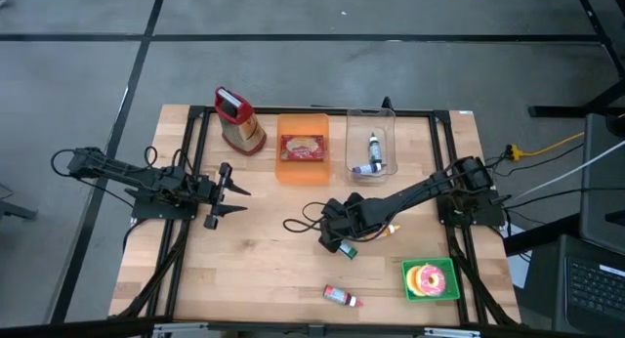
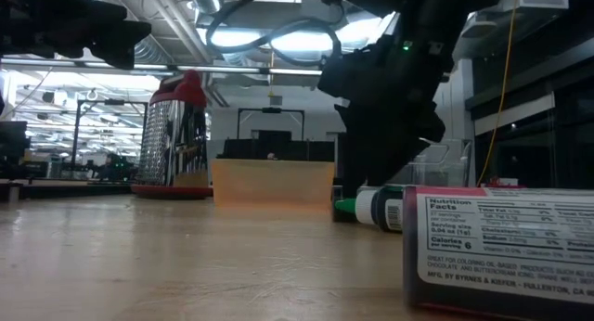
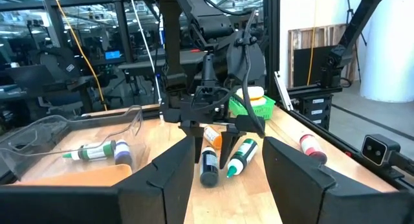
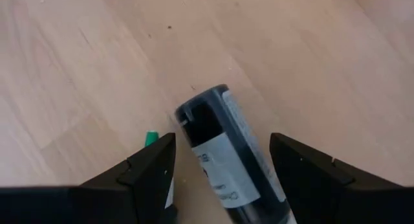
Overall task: Pick & Place Food Item
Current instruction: Put the black food coloring into the transparent bin, then put the green food coloring into the transparent bin
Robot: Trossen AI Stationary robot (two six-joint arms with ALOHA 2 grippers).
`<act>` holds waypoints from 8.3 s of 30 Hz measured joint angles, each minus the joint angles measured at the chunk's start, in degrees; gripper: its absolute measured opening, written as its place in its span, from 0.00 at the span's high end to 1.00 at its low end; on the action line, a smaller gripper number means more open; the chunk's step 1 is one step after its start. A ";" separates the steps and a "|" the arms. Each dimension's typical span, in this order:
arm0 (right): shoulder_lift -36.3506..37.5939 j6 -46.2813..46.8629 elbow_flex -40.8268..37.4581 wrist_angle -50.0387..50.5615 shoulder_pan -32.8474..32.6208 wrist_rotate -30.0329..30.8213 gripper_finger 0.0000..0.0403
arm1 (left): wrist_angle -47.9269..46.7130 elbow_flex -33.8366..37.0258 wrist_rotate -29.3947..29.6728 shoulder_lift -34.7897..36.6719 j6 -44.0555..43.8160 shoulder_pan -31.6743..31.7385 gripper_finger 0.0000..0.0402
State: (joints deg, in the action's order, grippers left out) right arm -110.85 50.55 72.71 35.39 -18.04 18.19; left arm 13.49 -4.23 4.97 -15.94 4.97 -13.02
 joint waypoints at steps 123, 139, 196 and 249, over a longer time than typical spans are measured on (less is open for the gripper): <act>-1.11 0.07 21.94 40.03 27.50 25.44 0.34 | -0.47 0.02 -2.14 0.02 -0.34 -0.02 0.56; -1.14 -0.53 24.39 22.37 6.45 10.47 0.37 | -0.47 0.02 -2.09 0.01 -0.36 -0.01 0.56; -11.28 19.78 12.74 10.77 -5.31 -3.98 0.64 | -1.39 0.02 -2.05 0.00 -1.22 0.00 0.56; 16.17 11.67 -2.20 23.33 26.56 26.89 0.58 | -1.56 0.00 -3.17 0.02 -1.22 -0.02 0.56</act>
State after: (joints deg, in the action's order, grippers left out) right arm -94.67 62.22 70.51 58.73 8.52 45.07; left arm 11.92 -4.23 1.80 -15.92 3.75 -13.04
